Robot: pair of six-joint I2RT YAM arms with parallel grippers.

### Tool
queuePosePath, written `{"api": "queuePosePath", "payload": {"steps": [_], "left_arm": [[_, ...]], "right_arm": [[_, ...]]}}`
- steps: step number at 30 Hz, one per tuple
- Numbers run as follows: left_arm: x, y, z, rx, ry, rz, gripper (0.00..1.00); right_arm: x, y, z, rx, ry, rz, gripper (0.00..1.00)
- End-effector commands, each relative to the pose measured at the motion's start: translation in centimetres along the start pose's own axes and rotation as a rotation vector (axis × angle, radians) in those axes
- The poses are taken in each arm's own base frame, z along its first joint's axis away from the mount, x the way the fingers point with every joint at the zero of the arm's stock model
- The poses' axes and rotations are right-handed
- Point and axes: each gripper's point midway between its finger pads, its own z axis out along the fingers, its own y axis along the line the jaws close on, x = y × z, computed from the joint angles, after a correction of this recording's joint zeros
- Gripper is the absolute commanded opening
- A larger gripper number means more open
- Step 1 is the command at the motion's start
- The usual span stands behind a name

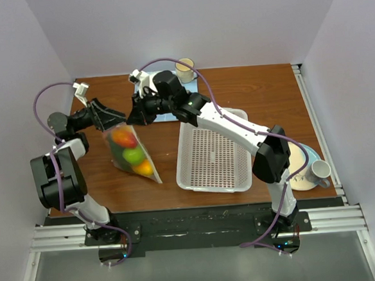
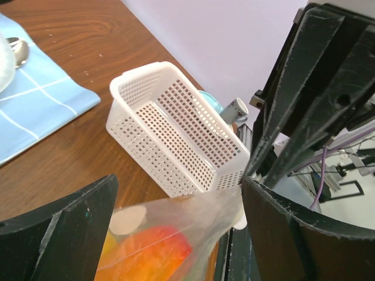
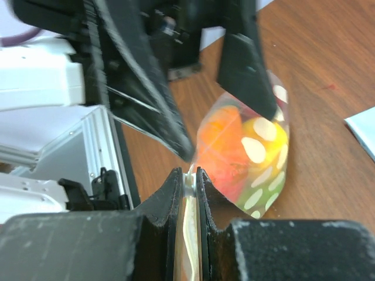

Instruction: Open the zip-top bag and remove the fake food

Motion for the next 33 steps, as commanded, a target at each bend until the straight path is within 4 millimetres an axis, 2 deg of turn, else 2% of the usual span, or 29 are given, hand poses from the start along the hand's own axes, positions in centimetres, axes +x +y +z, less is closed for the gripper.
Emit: {"api": "queuePosePath", "payload": {"steps": [1, 6, 9, 13, 17, 23, 27, 33], "left_arm": [[1.8, -3.3, 0.7, 0.111, 0.205, 0.711, 0.92], [2.0, -4.7, 0.8, 0.116, 0.211, 0.730, 0.87], [2.0, -5.3, 0.2, 0.096, 0.202, 0.733, 0.80], [2.5, -5.8, -0.1, 0.087, 0.201, 0.716, 0.66], [3.0, -6.9, 0.0, 0.093, 0.204, 0.727, 0.59], [3.9, -7.8, -0.9, 0.061, 0.193, 0.735, 0.62], [4.6, -8.1, -1.0, 0.058, 0.192, 0.727, 0.70], [4.8, -8.4, -0.5, 0.093, 0.198, 0.771, 0.77]], "right_arm": [[-3.6, 3.0, -1.5, -0.080, -0.064, -0.023, 0.00], [-3.6, 2.7, -1.5, -0.064, -0.046, -0.035, 0.00], [-3.6, 2.1, -1.8, -0.043, -0.042, -0.049, 0.00], [-3.6, 1.5, -2.3, -0.030, -0.039, -0.052, 0.00], [-3.4, 0.7, -2.7, -0.018, -0.025, -0.060, 0.00], [-3.5, -1.1, -4.0, 0.004, -0.011, -0.066, 0.00], [-3.7, -1.9, -4.6, 0.014, -0.009, -0.066, 0.00], [-3.9, -1.1, -4.2, -0.042, -0.018, -0.040, 0.00]]}}
